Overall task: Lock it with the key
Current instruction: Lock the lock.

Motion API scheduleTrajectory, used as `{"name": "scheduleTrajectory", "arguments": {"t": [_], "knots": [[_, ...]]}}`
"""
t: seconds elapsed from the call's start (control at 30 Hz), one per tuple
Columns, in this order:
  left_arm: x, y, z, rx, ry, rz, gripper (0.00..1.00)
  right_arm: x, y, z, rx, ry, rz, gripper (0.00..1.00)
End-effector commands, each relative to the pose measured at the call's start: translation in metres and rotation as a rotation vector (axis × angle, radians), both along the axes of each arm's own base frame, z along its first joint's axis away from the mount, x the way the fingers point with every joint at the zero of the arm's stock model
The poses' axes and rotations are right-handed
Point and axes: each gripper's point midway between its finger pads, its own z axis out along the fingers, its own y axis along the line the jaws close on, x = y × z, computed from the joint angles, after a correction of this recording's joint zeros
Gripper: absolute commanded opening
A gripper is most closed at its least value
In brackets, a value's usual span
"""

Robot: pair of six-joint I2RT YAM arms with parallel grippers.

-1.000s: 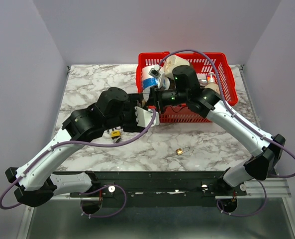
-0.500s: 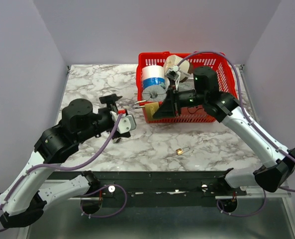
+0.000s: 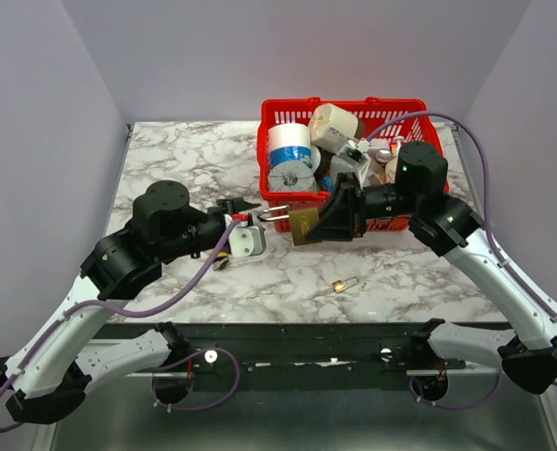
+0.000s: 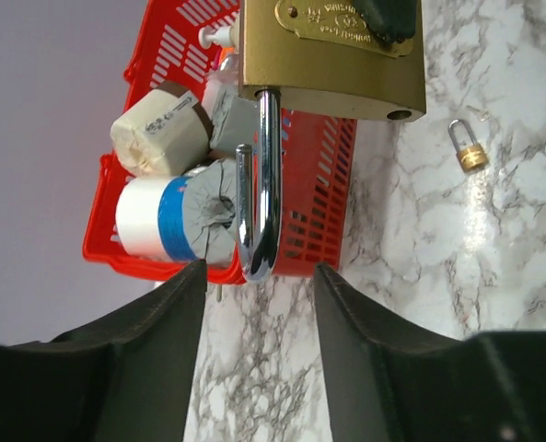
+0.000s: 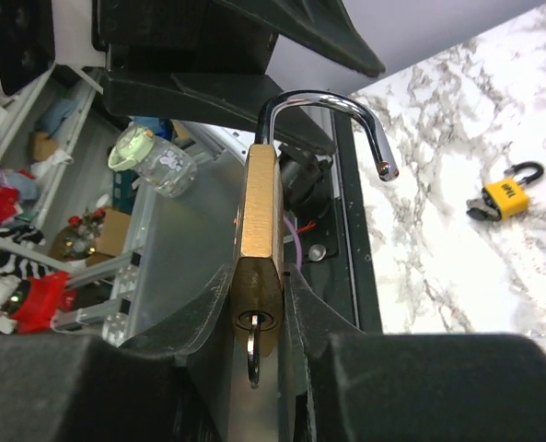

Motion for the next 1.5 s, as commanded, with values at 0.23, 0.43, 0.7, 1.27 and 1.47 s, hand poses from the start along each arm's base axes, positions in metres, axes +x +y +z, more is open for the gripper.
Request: {"name": "scheduleTrajectory", "arguments": {"t": [0.23, 0.43, 0.7, 1.27, 1.47], "knots": [[-0.03, -0.028, 0.044, -0.172, 0.159, -0.151, 0.46, -0.008, -0.01, 0.049, 0.152, -0.323, -0.007, 0.01], [-0.031, -0.035, 0.051, -0.175, 0.228, -0.165, 0.23, -0.013, -0.013, 0.053, 0.17, -0.354, 0.001, 0.01], [-0.056, -0.048, 0.036, -0.084, 0.481, -0.271, 0.01, -0.008, -0.019, 0.058, 0.192, -0.525, -0.038, 0.01], [-0.053, -0.048, 0.029, -0.141, 0.57, -0.251, 0.54, -0.02, -0.032, 0.068, 0.273, -0.713, -0.072, 0.01], [-0.053, -0.046, 0.033, -0.19, 0.539, -0.265, 0.46, -0.023, -0.033, 0.068, 0.28, -0.691, -0.071, 0.01]]}}
